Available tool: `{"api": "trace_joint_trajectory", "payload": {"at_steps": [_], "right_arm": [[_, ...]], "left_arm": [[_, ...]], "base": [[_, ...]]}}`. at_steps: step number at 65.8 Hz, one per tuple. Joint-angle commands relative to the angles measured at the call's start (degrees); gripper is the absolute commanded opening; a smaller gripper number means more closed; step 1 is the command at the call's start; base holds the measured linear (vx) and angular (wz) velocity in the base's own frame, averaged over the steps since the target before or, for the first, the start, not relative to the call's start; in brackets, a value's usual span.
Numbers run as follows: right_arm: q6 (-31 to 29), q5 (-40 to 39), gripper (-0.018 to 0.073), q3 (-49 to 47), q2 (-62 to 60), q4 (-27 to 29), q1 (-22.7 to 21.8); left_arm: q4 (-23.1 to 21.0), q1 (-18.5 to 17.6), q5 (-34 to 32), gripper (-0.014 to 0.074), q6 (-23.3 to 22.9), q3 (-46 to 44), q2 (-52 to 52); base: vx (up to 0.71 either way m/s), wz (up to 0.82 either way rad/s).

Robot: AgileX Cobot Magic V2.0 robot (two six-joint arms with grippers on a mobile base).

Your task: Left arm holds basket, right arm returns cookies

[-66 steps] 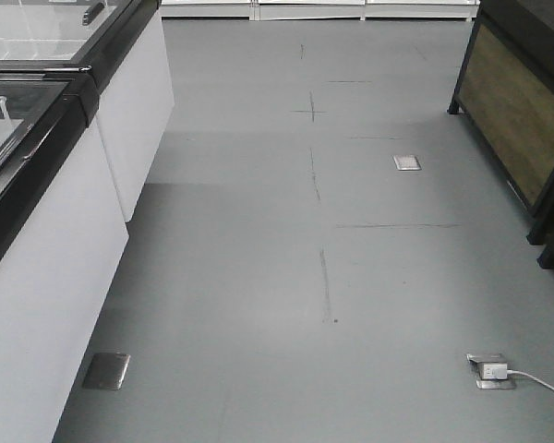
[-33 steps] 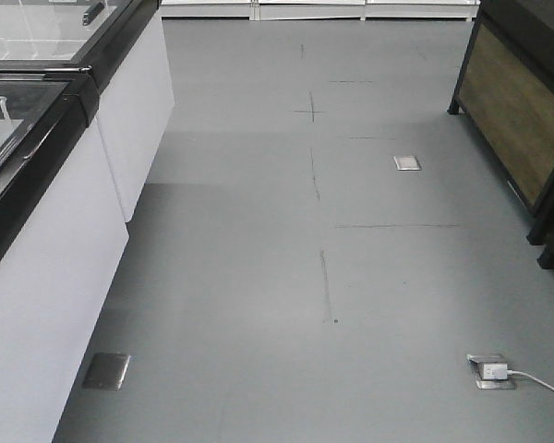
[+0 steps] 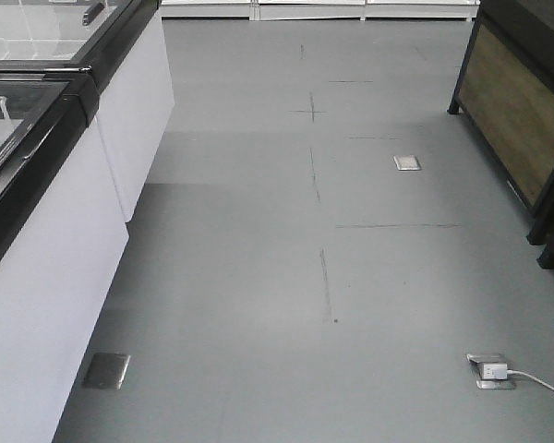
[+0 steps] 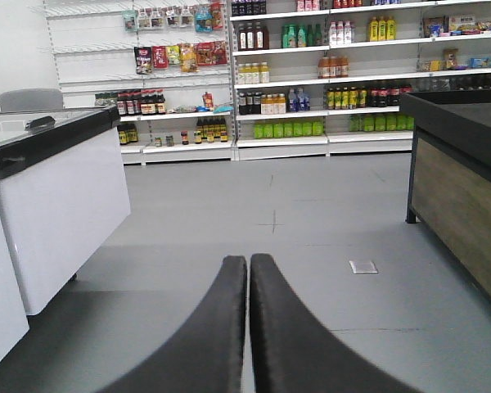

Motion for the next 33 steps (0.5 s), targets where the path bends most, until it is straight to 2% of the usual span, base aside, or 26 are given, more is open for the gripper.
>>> {"api": "trace_joint_trajectory", "payload": {"at_steps": [1,20,33], "right_arm": [[-0.1,-4.1,-0.0009,0.0,-0.6,0.0,0.0],[-0.1,-4.1,-0.0009,0.0,-0.6,0.0,0.0],[-0.1,-4.1,-0.0009,0.0,-0.6,0.0,0.0]], "left_arm": [[-6.3,-5.7,1.5,-0.0008,0.4,-4.4,-3.1],[-6.1,-25.4,-0.2,-0.0008,0.7,-5.4,-3.1],[-3.7,-40.0,-0.2,-0.0008,5.2,-5.4,-3.1]], "base": [[0.00,0.00],[0.00,0.00],[0.00,0.00]]}}
